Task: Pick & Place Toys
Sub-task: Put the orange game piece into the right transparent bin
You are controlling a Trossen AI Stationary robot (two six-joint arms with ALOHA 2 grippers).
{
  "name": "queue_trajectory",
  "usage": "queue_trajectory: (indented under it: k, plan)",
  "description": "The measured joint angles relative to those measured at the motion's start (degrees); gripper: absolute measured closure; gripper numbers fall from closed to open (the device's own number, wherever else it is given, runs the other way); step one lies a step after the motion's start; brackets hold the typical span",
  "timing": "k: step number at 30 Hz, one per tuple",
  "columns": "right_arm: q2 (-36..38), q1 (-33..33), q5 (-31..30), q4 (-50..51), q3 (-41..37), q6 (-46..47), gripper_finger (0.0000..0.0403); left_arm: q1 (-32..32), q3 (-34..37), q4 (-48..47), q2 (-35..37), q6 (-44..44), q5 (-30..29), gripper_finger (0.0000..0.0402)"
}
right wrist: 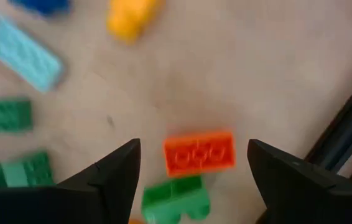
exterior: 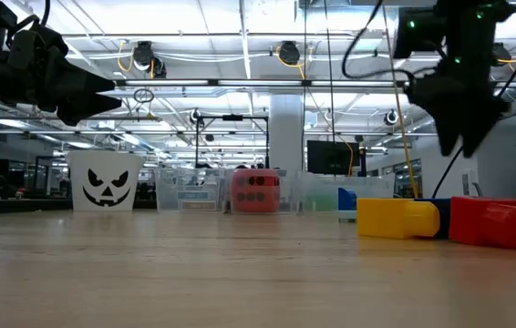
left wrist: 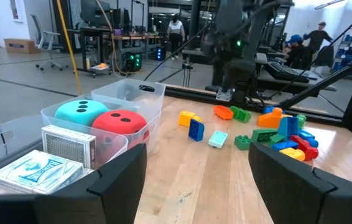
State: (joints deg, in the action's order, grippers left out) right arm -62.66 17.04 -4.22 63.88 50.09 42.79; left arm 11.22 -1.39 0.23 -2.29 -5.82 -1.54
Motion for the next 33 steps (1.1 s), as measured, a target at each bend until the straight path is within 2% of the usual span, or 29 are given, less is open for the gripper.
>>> queue_trajectory:
  k: [4,11,16,23,26,33]
  plan:
    - [0.0,0.2,5.7,-2.0,-5.4,1.0,0.0142,0.0,0.0,0.0,0.0,0.0,0.0,0.0114]
    - [0.0,0.2,10.2,-8.0,-13.3,3.5,0.0149,0.0,0.0,0.0,0.0,0.0,0.0,0.0114]
    - [-0.1,0.2,10.2,-17.0,-16.9,-0.4,0.0149,0.0,0.0,0.0,0.0,0.0,0.0,0.0114]
    - [0.0,1.7,6.8,-31.9,-19.9,-13.9,0.0149,0.0,0.0,0.0,0.0,0.0,0.0,0.0114]
    - [0.0,3.0,5.8,-32.7,-20.0,-13.7,0.0149,0.0,0.0,0.0,0.0,0.0,0.0,0.0114]
    - [0.0,4.0,5.7,-27.5,-20.0,-17.7,0.0149,0.0,0.0,0.0,0.0,0.0,0.0,0.0114]
